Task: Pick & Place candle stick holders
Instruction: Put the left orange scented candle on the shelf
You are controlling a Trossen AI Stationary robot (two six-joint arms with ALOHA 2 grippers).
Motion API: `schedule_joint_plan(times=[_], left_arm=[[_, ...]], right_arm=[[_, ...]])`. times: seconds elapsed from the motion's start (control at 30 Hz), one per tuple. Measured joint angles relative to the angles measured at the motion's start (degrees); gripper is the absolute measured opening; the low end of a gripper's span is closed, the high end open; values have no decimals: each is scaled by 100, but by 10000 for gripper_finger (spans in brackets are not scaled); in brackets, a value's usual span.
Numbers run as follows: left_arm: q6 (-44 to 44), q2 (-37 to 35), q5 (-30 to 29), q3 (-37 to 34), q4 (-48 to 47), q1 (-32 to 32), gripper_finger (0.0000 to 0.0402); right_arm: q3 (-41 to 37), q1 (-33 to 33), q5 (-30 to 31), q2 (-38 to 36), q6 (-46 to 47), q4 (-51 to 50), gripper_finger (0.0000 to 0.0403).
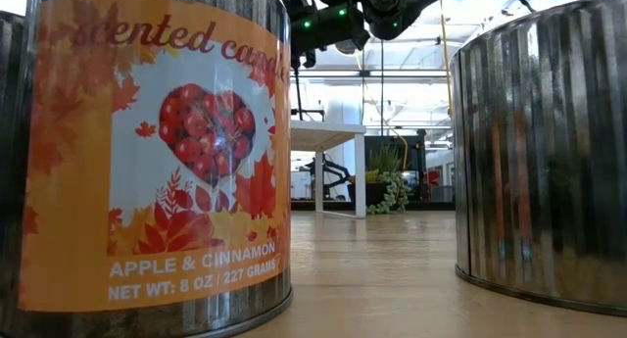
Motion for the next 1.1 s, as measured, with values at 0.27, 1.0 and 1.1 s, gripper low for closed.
schedule_joint_plan(times=[0.27,1.0,1.1], left_arm=[[0,0,4,0,-9,0,147],[0,0,15,0,-33,0,147],[0,0,17,0,-33,0,147]], right_arm=[[0,106,0,-2,-33,-60,174],[10,327,603,-713,-363,-1757,160],[-11,395,596,-887,-364,-2308,160]])
